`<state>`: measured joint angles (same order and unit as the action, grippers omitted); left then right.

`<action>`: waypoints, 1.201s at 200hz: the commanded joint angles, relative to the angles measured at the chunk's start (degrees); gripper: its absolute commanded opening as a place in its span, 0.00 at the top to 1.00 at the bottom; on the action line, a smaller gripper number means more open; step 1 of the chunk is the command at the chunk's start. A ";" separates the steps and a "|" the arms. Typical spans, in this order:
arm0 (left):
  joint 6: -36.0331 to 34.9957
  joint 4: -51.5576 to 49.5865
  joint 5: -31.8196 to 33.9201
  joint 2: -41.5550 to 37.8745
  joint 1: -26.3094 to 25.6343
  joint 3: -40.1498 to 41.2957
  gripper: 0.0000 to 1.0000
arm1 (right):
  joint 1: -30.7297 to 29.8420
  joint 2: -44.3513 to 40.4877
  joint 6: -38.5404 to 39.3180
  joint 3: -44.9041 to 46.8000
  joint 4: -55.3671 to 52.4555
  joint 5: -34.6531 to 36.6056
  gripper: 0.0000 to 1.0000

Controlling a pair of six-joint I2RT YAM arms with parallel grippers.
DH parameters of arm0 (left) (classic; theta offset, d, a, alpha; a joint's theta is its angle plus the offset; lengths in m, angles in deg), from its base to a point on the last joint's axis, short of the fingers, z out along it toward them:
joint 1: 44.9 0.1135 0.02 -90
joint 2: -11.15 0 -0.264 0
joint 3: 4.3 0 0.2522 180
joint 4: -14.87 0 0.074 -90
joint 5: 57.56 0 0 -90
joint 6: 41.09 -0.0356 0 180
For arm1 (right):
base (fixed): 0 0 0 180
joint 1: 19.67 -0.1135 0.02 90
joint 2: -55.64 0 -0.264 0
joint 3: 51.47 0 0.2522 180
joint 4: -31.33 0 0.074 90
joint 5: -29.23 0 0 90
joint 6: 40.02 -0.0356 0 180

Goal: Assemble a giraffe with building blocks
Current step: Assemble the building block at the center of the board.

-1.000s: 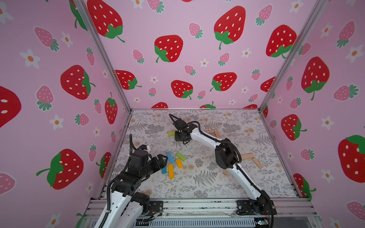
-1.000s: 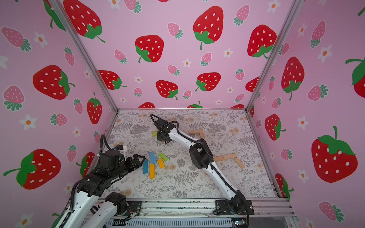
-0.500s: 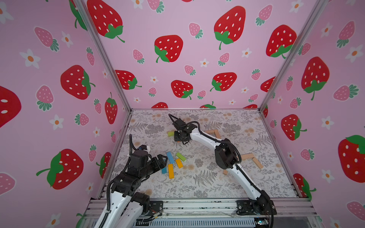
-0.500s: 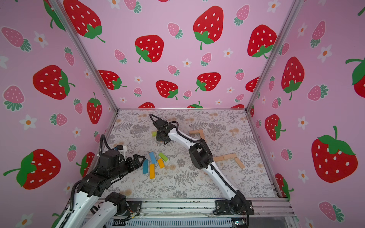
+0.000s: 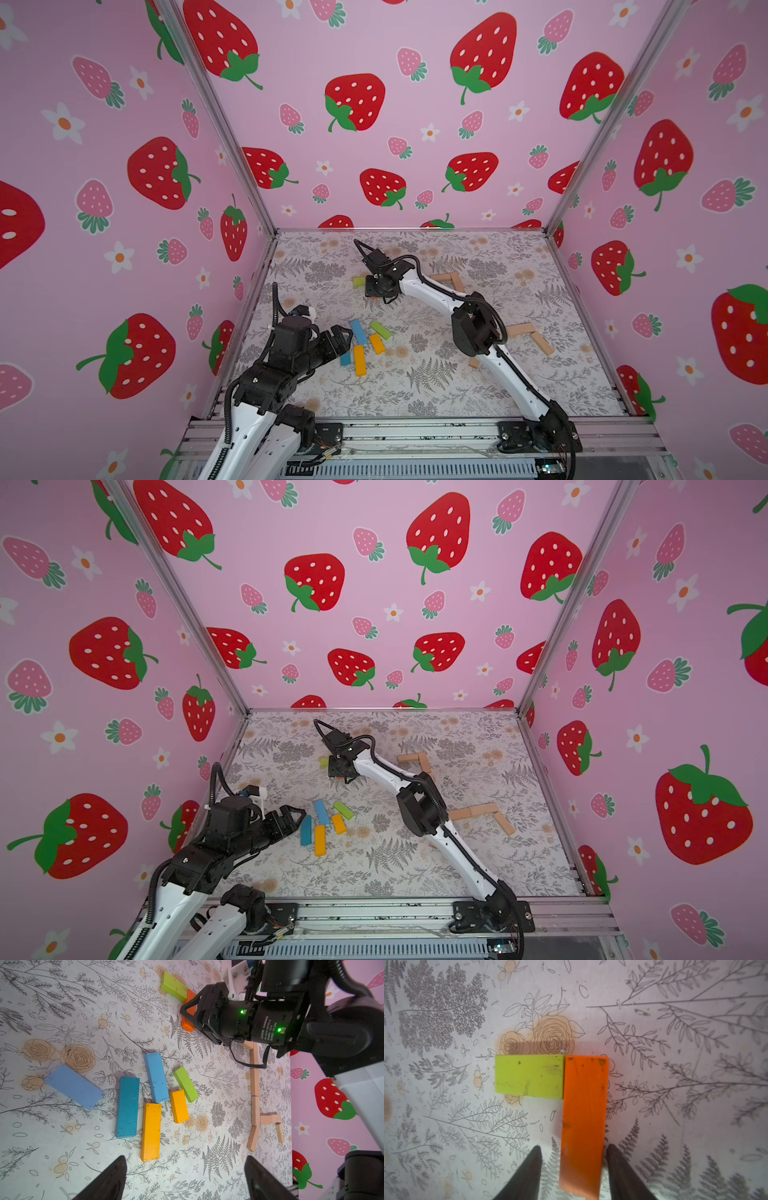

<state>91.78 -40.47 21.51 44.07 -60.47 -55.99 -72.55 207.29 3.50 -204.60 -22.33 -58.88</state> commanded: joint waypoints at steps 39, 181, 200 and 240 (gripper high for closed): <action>-0.62 -1.42 0.82 -0.36 0.46 -1.70 0.10 | -0.29 0.97 1.00 -0.95 -3.25 1.35 0.34; -0.93 -6.98 5.38 0.62 1.04 -7.32 0.10 | -0.37 -23.76 11.00 20.84 1.11 4.82 0.24; -0.59 -8.18 5.49 1.55 1.07 -7.90 0.11 | -0.38 -28.53 12.14 27.26 2.92 4.96 0.26; 0.51 -9.04 5.19 3.86 0.99 -8.04 0.12 | -0.53 -37.08 14.63 40.98 5.84 4.53 0.29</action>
<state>91.15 -47.35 25.61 46.89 -59.77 -61.85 -72.55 173.94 15.83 -170.37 -18.13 -54.86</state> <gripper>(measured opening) 0.883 0.712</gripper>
